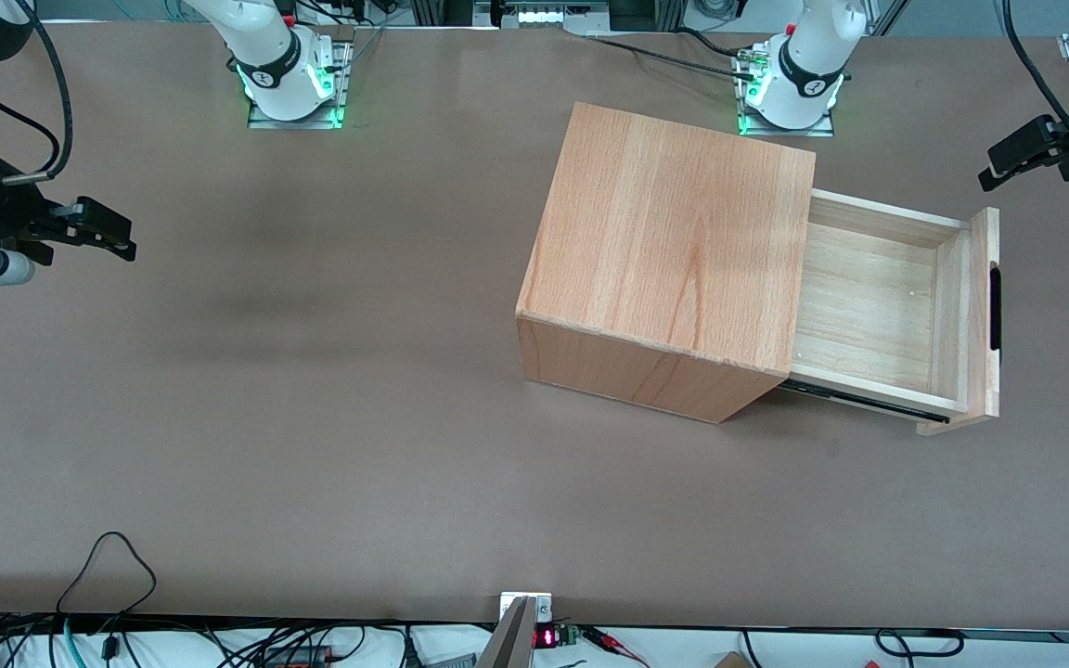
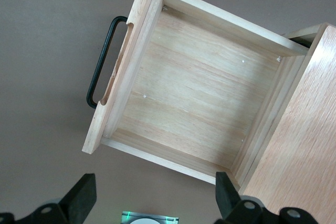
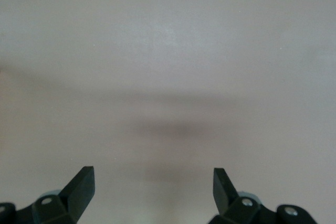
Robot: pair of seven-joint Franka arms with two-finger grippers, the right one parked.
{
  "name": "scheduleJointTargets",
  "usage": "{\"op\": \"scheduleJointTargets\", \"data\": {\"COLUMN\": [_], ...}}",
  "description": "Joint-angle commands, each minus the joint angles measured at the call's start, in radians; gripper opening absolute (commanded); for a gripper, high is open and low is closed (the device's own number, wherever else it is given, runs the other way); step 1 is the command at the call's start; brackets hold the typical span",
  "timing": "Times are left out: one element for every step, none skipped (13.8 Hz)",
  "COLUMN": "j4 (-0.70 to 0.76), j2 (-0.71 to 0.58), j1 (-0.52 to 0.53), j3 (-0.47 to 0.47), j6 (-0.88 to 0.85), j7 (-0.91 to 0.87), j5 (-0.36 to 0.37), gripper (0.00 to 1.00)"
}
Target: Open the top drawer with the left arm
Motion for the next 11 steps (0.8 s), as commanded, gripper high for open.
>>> {"op": "scheduleJointTargets", "data": {"j4": [-0.023, -0.022, -0.022, -0.021, -0.019, -0.019, -0.019, -0.018, -0.018, -0.018, -0.018], "j2": [-0.025, -0.025, -0.025, -0.025, -0.025, -0.025, -0.025, -0.025, -0.025, -0.025, -0.025], "j1": [-0.003, -0.003, -0.003, -0.003, -0.003, -0.003, -0.003, -0.003, -0.003, -0.003, -0.003], "j3": [-0.004, -0.004, -0.004, -0.004, -0.004, -0.004, -0.004, -0.004, -0.004, -0.004, -0.004], "j6": [0.01, 0.012, 0.012, 0.012, 0.012, 0.012, 0.011, 0.01, 0.01, 0.01, 0.01], "j7": [-0.011, -0.011, -0.011, -0.011, -0.011, -0.011, -0.012, -0.011, -0.012, -0.012, -0.011], "j5": [0.031, 0.031, 0.027, 0.027, 0.025, 0.025, 0.025, 0.025, 0.025, 0.025, 0.025], "gripper": [1.0, 1.0, 1.0, 1.0, 1.0, 1.0, 1.0, 1.0, 1.0, 1.0, 1.0]}}
